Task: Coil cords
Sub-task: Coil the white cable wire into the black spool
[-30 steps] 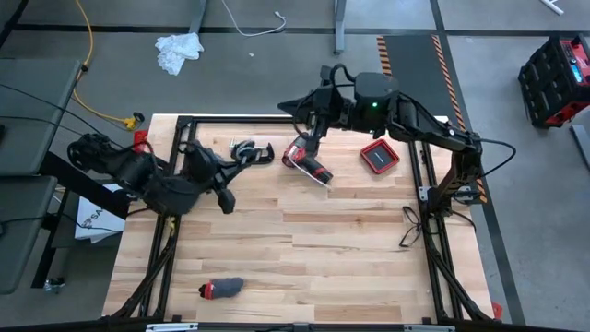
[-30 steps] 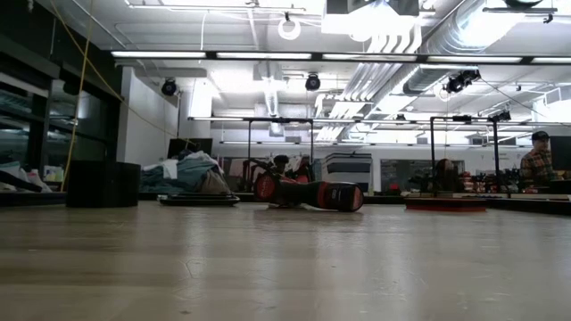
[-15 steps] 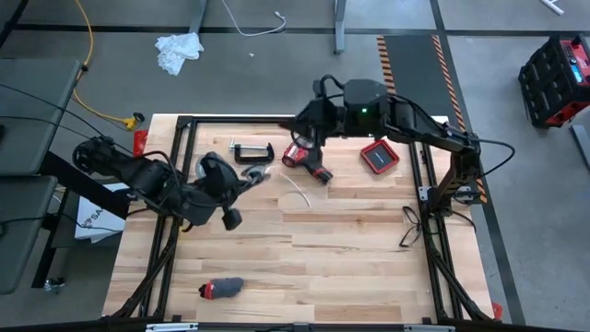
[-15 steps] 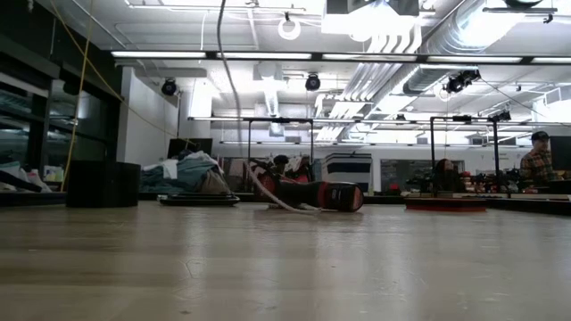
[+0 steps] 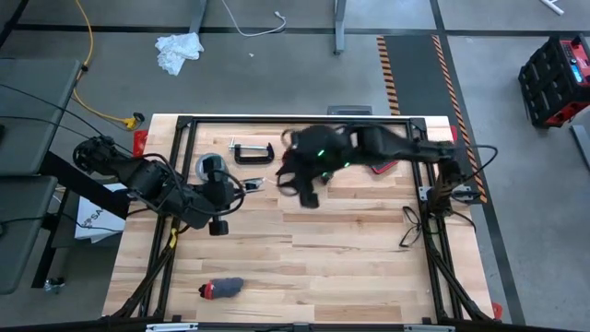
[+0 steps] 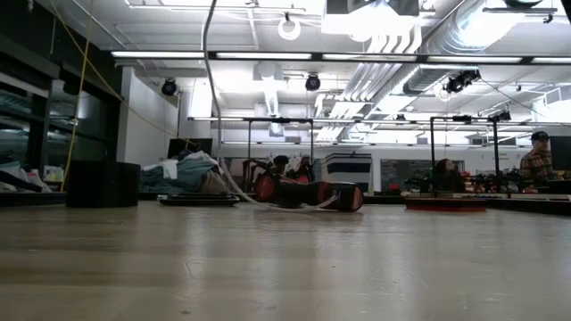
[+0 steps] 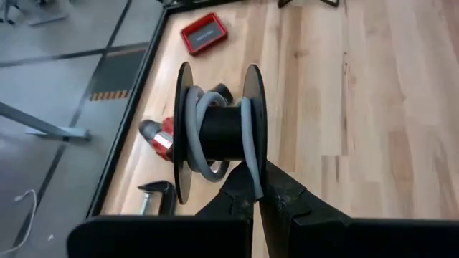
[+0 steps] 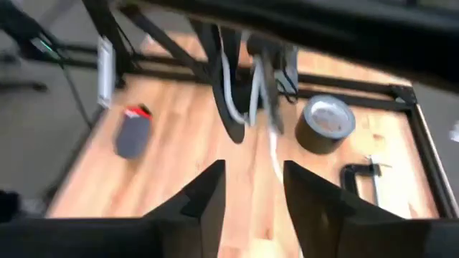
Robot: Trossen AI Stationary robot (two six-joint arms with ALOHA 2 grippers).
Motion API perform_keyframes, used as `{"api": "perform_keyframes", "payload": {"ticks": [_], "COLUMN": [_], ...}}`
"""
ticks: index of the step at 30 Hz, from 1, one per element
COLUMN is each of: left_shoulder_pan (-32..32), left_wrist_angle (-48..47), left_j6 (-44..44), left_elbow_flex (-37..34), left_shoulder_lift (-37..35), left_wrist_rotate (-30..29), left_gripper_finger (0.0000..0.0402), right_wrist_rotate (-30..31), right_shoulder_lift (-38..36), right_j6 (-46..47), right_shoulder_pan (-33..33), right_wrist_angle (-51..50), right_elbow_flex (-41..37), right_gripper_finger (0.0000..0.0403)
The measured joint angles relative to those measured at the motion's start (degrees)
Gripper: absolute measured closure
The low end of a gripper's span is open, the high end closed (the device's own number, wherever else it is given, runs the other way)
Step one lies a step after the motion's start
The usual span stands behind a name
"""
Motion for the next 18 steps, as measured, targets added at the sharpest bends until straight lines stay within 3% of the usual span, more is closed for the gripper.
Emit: {"api": "perform_keyframes", "payload": {"ticks": [5,10,18], "left_shoulder_pan": [-0.1,-1.3,-2.1], "left_wrist_angle": [0.0,-1.3,-2.8], "left_j6": [-0.5,-2.3,-2.2], "left_elbow_flex": [1.2,4.6,8.3], "left_shoulder_lift": [0.0,0.0,0.0], "left_wrist_rotate": [1.6,1.9,-1.0], "left_gripper_finger": [0.0401,0.0401,0.0401], "right_wrist_rotate": [5.3,6.5,-1.9], "right_shoulder_lift": [4.9,6.4,6.4], "right_j6": [-3.0,-1.5,3.8], "right_shoulder_pan": [1.6,0.2,-1.7], "right_wrist_angle": [2.2,4.6,11.0], "right_elbow_flex": [-0.1,-0.1,-0.1], "right_gripper_finger": [0.0254,0.0254,0.0254]}}
